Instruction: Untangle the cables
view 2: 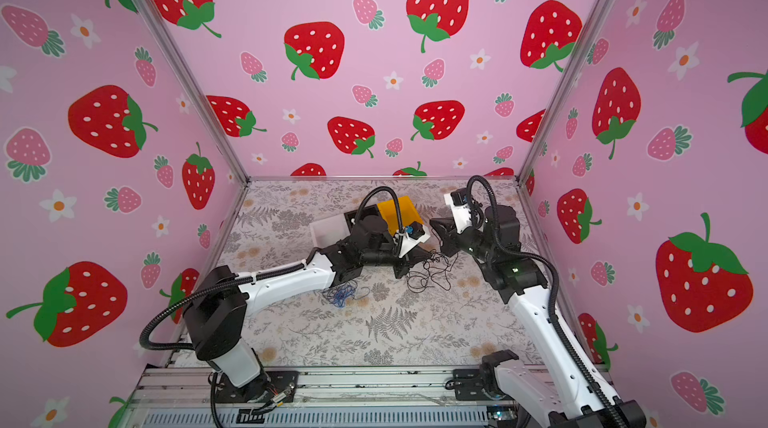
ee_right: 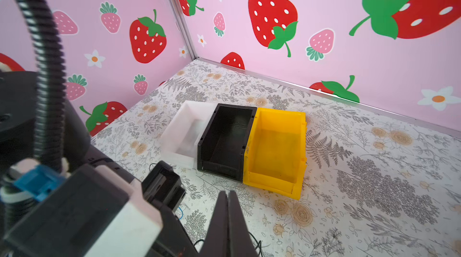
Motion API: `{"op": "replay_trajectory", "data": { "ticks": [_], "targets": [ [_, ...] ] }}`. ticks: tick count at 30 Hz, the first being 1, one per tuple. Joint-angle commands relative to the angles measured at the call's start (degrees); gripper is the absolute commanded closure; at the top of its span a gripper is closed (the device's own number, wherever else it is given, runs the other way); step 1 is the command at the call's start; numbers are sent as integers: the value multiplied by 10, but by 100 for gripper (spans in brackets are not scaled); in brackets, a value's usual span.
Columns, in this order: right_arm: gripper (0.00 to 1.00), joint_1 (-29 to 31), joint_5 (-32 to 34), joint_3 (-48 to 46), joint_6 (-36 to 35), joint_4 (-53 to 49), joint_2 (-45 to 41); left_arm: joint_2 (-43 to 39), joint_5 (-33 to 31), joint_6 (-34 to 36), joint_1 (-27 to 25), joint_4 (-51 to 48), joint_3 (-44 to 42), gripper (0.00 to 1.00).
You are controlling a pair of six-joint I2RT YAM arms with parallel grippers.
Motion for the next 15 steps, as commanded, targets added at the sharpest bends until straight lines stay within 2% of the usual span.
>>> {"op": "replay_trajectory", "data": {
  "ticks": [1, 7, 12, 15],
  "targets": [
    [100, -25, 49, 7, 4, -23, -10, -26, -14, 17, 2, -15, 10, 100],
    [100, -100, 63, -41, 19, -15, -27, -112, -38, 19, 27, -48, -43, 100],
    [100, -153, 110, -74, 17, -15, -32, -188, -50, 21, 61, -83, -90, 100],
    [100, -178, 114, -79, 16, -15, -32, -223, -51, 27, 80, -107, -111, 100]
  ]
}}
